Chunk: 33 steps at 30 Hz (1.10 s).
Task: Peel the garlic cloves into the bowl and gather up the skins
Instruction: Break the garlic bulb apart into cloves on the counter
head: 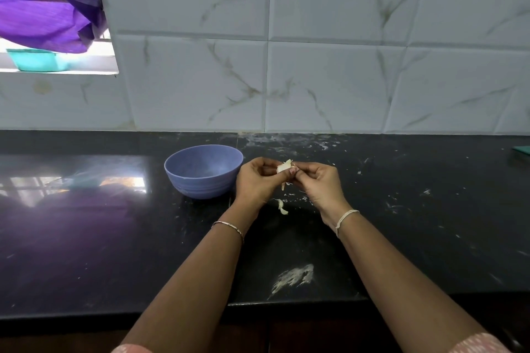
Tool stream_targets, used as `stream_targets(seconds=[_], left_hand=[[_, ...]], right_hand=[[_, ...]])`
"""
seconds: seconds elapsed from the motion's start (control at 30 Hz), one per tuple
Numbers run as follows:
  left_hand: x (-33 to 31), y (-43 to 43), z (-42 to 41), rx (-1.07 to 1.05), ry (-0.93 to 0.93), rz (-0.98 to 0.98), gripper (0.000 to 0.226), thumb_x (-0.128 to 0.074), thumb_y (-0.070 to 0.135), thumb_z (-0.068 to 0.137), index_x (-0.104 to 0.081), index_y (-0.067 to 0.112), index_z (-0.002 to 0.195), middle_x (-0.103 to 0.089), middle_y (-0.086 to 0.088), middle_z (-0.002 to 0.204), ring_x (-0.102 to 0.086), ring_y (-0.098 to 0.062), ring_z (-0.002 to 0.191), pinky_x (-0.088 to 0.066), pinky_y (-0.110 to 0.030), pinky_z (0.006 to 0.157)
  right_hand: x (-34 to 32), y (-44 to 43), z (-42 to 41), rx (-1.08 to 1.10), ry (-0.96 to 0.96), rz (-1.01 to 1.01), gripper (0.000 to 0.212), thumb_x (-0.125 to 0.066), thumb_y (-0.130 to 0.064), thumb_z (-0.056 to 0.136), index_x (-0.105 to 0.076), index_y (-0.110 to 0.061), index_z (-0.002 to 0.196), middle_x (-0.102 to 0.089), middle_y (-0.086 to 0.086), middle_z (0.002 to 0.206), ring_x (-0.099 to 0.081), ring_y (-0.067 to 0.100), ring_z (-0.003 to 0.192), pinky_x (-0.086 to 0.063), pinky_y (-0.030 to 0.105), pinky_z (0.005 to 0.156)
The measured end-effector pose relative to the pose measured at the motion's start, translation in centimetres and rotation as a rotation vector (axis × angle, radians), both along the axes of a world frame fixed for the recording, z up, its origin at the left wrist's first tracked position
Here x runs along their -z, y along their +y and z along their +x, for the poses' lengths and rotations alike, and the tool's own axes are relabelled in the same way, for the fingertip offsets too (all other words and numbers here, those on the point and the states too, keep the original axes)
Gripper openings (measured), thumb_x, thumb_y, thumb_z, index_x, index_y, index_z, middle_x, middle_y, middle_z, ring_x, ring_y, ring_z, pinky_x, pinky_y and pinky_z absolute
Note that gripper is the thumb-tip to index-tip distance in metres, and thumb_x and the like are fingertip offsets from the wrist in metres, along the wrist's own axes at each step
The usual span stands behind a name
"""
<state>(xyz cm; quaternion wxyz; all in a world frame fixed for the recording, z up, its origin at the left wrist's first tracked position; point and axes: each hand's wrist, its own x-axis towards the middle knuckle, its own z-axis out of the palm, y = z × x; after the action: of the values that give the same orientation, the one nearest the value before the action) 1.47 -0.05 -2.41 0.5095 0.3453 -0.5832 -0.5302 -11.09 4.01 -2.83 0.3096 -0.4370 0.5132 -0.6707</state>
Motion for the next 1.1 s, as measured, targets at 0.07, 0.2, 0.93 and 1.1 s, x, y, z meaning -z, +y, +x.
stream_targets(seconds=[0.07,0.2,0.93,1.1], left_hand=[[0.1,0.1,-0.3,-0.045,-0.068,-0.07,0.035,-0.088,0.018,0.069,-0.071,0.002,0.096,-0.076,-0.008,0.086,-0.074,-0.017,0.08,-0.058,-0.023,0.071],[0.1,0.2,-0.5,-0.081,-0.138,-0.107,0.034,-0.087,0.021,0.071,-0.074,0.006,0.098,-0.076,-0.004,0.086,-0.073,-0.012,0.081,-0.058,-0.022,0.074],[-0.4,1.1,-0.6,-0.261,-0.172,-0.02,0.012,-0.08,0.019,0.071,-0.076,0.014,0.081,-0.073,0.004,0.07,-0.07,-0.008,0.07,-0.057,-0.023,0.068],[-0.3,0.7,-0.6,-0.144,-0.08,0.069,0.016,-0.072,0.015,0.079,-0.075,0.007,0.092,-0.073,-0.006,0.073,-0.066,-0.017,0.058,-0.055,-0.03,0.059]], right_hand=[[0.2,-0.2,0.0,0.043,0.036,0.004,0.016,-0.063,0.004,0.09,-0.071,-0.001,0.103,-0.073,0.018,0.1,-0.071,0.022,0.091,-0.056,0.034,0.089],[0.6,-0.4,0.0,0.159,0.238,0.036,0.025,-0.063,0.0,0.09,-0.074,-0.022,0.094,-0.075,0.002,0.094,-0.072,0.016,0.09,-0.057,0.038,0.09],[-0.7,1.4,1.7,0.322,0.814,0.023,0.028,-0.053,-0.002,0.095,-0.071,-0.012,0.112,-0.074,0.007,0.099,-0.068,0.02,0.089,-0.053,0.028,0.077],[-0.6,1.0,0.7,0.32,0.732,0.013,0.024,-0.052,-0.001,0.094,-0.071,-0.012,0.101,-0.072,0.005,0.088,-0.067,0.02,0.081,-0.053,0.031,0.074]])
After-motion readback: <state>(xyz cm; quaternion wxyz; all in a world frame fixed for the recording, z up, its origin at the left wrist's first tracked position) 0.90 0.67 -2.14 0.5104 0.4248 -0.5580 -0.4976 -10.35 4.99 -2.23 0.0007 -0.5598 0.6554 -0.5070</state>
